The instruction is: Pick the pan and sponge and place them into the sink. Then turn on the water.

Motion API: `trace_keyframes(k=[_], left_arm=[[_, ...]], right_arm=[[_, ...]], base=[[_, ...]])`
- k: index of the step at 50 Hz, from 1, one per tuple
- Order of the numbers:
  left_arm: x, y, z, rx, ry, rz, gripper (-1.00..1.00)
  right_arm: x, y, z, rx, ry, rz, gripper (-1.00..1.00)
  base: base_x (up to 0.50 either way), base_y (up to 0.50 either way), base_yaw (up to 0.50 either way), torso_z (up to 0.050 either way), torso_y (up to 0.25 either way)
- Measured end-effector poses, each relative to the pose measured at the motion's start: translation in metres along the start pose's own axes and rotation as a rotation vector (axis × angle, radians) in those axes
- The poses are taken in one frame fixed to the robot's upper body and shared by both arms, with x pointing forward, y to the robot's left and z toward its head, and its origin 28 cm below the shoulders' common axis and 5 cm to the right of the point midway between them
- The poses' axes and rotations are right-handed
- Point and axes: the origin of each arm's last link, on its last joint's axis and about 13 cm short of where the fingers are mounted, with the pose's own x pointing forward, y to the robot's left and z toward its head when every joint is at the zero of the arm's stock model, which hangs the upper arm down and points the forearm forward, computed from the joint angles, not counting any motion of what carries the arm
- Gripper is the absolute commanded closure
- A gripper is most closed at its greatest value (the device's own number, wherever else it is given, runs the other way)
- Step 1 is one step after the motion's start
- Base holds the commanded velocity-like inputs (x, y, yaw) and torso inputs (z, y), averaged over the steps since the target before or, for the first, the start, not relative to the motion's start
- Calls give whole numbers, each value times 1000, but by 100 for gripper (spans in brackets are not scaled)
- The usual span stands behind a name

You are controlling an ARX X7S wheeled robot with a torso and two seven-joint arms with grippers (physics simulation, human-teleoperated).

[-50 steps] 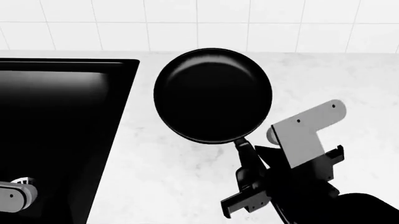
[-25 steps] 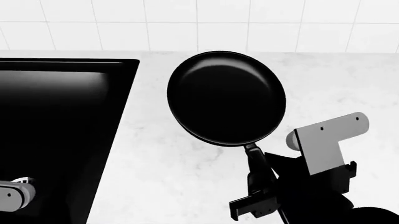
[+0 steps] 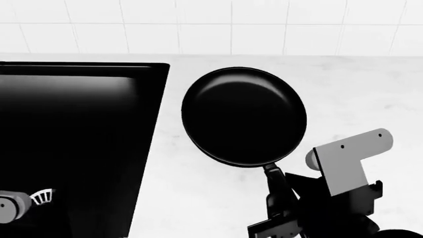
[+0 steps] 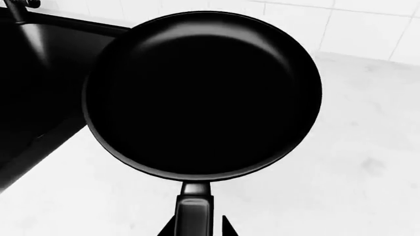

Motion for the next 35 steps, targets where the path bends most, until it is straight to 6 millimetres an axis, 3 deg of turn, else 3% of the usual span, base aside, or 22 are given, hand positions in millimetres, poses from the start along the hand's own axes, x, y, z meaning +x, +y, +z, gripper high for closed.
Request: trace_keyframes(k=[35], left_arm=[[-2, 3, 1, -4, -12, 17, -100]], right_arm=[[0, 4, -5, -13, 10, 33, 100]], base=[[41, 500, 0, 1, 2]])
